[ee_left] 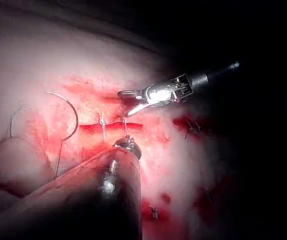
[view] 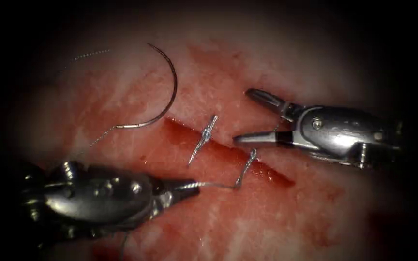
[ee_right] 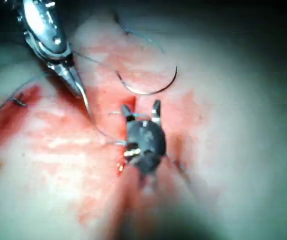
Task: Wound Closure
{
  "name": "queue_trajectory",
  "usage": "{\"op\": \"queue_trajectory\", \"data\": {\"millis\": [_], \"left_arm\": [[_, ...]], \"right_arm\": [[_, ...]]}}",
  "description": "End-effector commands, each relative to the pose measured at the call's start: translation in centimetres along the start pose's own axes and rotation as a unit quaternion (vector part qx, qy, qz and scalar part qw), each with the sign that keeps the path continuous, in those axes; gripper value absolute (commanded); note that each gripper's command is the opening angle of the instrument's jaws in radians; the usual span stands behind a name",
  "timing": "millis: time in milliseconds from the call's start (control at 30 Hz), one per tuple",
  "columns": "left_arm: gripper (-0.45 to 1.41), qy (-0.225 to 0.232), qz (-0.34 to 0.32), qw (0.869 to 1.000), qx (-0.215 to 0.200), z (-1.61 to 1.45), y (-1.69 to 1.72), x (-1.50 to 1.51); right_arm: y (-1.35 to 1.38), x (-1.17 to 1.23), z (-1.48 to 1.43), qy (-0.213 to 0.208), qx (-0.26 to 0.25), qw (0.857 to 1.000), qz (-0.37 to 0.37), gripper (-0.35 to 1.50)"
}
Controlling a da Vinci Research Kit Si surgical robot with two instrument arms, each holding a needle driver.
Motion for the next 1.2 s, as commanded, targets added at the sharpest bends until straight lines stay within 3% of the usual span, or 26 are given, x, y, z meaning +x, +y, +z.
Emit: {"op": "queue_trajectory", "data": {"millis": [33,67,100,233,300,500,767,933,1033,1200], "left_arm": [[-0.35,0.0,0.003,1.0,-0.002,0.06,0.01,0.0],[-0.35,0.005,0.015,1.0,-0.001,0.07,-0.14,0.1],[-0.35,0.007,0.022,1.0,0.0,0.08,-0.2,0.14],[-0.35,0.007,0.033,0.999,0.003,0.17,-0.43,0.24],[-0.35,0.011,0.042,0.999,-0.003,0.39,-0.62,0.3],[-0.35,0.019,0.053,0.998,-0.009,0.68,-0.78,0.27],[-0.35,0.031,0.073,0.996,-0.047,1.07,-0.82,0.2],[-0.35,0.043,0.055,0.994,-0.081,1.37,-0.69,0.25],[-0.35,0.06,0.047,0.991,-0.114,1.55,-0.61,0.35],[-0.35,0.063,0.051,0.99,-0.119,1.6,-0.59,0.37]], "right_arm": [[-0.12,-0.09,0.18,-0.004,0.01,1.0,-0.004,1.08],[-0.2,-0.18,0.25,-0.002,0.024,1.0,-0.01,0.83],[-0.21,-0.2,0.25,-0.002,0.028,1.0,-0.012,0.71],[-0.28,-0.21,0.2,0.002,0.054,0.998,-0.014,-0.21],[-0.39,-0.2,0.18,0.005,0.066,0.998,-0.015,-0.35],[-0.45,-0.23,0.17,0.009,0.079,0.997,-0.019,-0.35],[-0.43,-0.24,0.17,0.052,0.112,0.992,-0.021,-0.35],[-0.43,-0.32,0.15,0.073,0.1,0.992,-0.019,-0.3],[-0.4,-0.49,0.01,0.095,0.078,0.992,0.023,-0.33],[-0.25,-0.58,-0.18,0.117,0.044,0.99,0.061,-0.35]]}}
